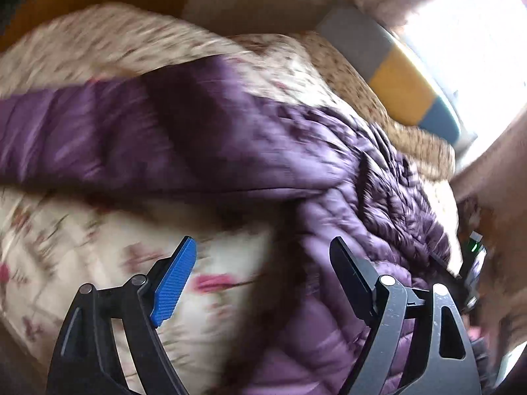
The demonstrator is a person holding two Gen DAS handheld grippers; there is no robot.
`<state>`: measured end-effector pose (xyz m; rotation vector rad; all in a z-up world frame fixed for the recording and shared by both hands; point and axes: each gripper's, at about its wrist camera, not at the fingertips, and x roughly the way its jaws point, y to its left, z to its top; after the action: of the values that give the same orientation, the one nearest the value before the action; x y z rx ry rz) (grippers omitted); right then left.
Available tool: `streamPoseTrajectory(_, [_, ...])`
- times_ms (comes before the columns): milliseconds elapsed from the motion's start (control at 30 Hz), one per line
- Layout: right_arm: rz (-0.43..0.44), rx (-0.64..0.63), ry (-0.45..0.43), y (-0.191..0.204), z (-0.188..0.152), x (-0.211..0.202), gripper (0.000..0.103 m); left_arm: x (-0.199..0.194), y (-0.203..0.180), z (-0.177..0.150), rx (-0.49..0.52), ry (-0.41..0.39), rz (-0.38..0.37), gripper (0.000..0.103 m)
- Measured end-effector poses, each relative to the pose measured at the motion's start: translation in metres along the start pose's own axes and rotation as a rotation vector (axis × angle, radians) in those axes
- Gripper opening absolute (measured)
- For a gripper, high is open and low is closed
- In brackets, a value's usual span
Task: Fold large clothes
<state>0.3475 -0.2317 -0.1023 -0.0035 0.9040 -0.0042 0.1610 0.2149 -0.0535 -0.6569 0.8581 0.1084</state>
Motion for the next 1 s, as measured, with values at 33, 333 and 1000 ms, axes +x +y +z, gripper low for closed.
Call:
streamPoseTrajectory(33, [0.000,0.000,0.000,0.000,0.000,0.000,0.101,-0.006,0.014,0.000,-0.041,-0.003,0.003,0.082])
streamPoseTrajectory(333, [-0.009,-0.003,-0.002,-0.001,0.001,-0.001,0.101,-0.069,0.141,0.008,-0.395,-0.154,0.115,0.070])
streamPoseTrajectory(1000, [-0.009,-0.002,-0.002,0.000,0.000,-0.001,0.101,-0.070,0.140,0.076,-0.355,-0.301,0.150,0.012])
